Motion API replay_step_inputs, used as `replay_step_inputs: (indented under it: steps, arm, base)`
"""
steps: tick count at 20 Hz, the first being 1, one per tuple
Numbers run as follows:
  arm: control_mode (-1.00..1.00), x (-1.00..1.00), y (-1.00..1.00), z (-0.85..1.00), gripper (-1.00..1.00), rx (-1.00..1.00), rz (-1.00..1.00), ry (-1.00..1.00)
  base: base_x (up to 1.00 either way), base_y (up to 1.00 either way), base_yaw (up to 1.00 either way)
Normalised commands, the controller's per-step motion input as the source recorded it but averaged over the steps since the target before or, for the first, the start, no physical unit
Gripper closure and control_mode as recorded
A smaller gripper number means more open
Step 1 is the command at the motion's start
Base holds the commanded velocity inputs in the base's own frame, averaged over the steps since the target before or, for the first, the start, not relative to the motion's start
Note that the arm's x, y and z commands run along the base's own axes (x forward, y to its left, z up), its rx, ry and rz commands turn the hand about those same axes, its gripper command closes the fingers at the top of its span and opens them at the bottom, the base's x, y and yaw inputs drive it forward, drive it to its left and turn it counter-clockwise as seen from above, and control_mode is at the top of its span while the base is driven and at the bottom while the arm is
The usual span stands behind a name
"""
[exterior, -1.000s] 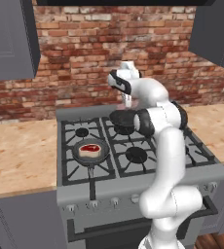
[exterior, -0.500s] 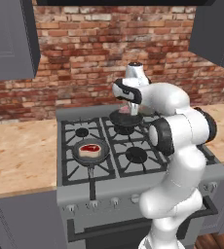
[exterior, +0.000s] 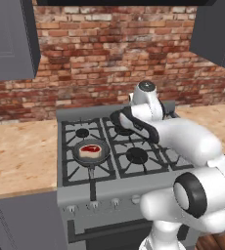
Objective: Place one of the steaks on the plate and the other in the bowl. Then place the bowl in the fridge.
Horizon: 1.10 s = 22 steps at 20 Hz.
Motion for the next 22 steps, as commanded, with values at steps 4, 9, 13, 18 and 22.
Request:
replay_step_inputs:
  steps: [4, 9, 13, 18, 22]
  arm:
    - [-1.00, -0.74, 0.00, 0.50, 1.00, 0.04, 0.00, 0.07]
    - [-1.00, -0.55, 0.00, 0.07, 1.00, 0.00, 0.00, 0.09]
    - [-1.00, -0.45, 0.00, 0.01, 1.00, 0.00, 0.00, 0.00]
    - [-1.00, 0.00, 0.00, 0.00, 1.00, 0.00, 0.00, 0.00]
    - [1.00, -0.09, 0.04, 0.00, 1.00, 0.00, 0.01, 0.00]
  base:
    - [0.00, 0.00, 0.00]
    - [0.00, 0.00, 0.00]
    - [0.00, 0.00, 0.00]
    - [0.00, 0.00, 0.00]
    - [-0.26, 0.08, 0.02]
